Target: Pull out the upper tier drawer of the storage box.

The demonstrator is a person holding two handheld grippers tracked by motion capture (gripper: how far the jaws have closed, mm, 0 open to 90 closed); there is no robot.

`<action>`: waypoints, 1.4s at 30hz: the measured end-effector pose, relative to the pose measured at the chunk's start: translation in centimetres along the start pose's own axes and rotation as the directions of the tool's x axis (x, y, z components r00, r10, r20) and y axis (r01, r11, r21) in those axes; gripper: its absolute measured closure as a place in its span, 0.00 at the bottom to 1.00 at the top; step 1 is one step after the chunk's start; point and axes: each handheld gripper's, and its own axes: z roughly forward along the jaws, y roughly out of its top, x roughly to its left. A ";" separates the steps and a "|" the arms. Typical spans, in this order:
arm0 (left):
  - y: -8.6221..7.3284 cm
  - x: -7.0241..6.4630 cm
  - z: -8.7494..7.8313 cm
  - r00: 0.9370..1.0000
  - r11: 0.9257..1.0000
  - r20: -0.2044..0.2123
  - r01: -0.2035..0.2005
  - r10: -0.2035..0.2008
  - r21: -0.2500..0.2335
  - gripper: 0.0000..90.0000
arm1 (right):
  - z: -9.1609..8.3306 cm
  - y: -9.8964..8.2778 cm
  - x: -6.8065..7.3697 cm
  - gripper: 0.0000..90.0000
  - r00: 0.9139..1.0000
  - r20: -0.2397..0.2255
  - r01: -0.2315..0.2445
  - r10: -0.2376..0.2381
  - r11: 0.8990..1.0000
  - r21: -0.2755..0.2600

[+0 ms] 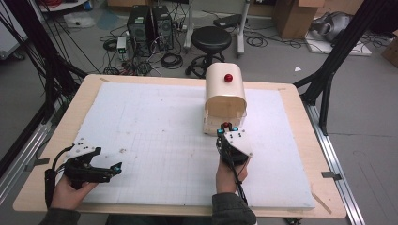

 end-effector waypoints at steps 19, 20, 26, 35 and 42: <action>0.0 -0.1 0.0 1.000 1.000 -0.002 0.002 -0.002 -0.002 0.02 | -1.2 -0.3 -0.1 0.81 1.000 -0.017 0.007 -0.007 1.000 -0.002; 0.0 -0.1 0.0 1.000 1.000 -0.002 0.002 -0.002 -0.002 0.02 | -1.3 -0.3 -0.1 0.81 1.000 -0.018 0.014 -0.014 1.000 -0.003; 0.0 -0.1 0.1 1.000 1.000 -0.001 -0.002 0.002 0.000 0.02 | -1.6 -0.4 -0.1 0.81 1.000 -0.021 0.012 -0.012 1.000 -0.003; 0.0 -0.1 0.1 1.000 1.000 -0.003 -0.002 0.002 0.000 0.02 | -2.0 -0.5 0.0 0.81 1.000 -0.024 0.009 -0.009 1.000 -0.005; 0.0 -0.1 0.1 1.000 1.000 0.000 -0.001 0.001 0.000 0.02 | -2.5 -0.6 0.0 0.81 1.000 -0.027 0.006 -0.007 1.000 -0.007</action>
